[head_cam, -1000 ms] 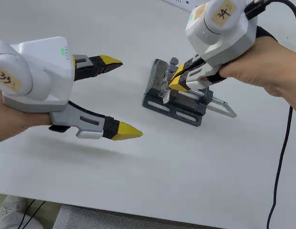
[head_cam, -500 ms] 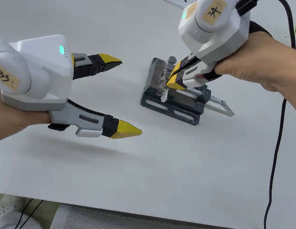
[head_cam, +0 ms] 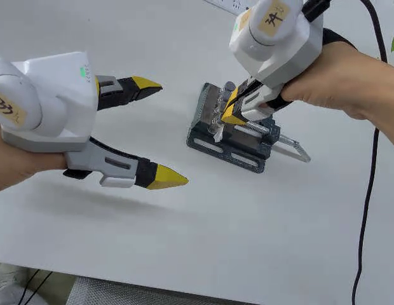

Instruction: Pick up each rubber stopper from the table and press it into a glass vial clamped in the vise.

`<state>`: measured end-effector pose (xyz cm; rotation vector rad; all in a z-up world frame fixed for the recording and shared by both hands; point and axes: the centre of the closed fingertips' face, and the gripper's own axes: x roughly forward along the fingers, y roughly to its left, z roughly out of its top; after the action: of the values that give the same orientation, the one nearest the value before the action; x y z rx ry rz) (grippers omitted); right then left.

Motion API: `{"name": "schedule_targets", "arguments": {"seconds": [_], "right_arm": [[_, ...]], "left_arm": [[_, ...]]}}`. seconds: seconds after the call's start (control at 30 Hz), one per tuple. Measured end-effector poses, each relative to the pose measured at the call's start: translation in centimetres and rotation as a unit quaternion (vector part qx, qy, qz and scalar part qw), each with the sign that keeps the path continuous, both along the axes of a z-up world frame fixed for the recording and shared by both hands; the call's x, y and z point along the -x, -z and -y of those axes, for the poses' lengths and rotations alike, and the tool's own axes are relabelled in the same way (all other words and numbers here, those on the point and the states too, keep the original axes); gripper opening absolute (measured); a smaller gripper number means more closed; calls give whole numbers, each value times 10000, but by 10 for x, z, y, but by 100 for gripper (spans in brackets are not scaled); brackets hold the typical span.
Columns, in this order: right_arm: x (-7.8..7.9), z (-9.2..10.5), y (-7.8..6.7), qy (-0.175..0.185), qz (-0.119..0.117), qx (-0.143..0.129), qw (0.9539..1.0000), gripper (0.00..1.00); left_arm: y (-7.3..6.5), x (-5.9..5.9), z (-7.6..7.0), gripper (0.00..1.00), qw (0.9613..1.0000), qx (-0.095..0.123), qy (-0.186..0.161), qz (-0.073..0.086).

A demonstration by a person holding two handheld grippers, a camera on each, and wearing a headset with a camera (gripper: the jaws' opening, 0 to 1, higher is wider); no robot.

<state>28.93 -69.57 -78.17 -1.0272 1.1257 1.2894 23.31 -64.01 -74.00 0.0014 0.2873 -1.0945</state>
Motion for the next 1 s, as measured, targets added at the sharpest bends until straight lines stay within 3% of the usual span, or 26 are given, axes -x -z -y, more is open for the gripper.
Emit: {"name": "schedule_targets", "arguments": {"seconds": [1.0], "right_arm": [[2, 0, -1, -67, -65, 448, 9990, 0]], "left_arm": [[0, -1, 5, 86, 10000, 56, 19, -14]]}}
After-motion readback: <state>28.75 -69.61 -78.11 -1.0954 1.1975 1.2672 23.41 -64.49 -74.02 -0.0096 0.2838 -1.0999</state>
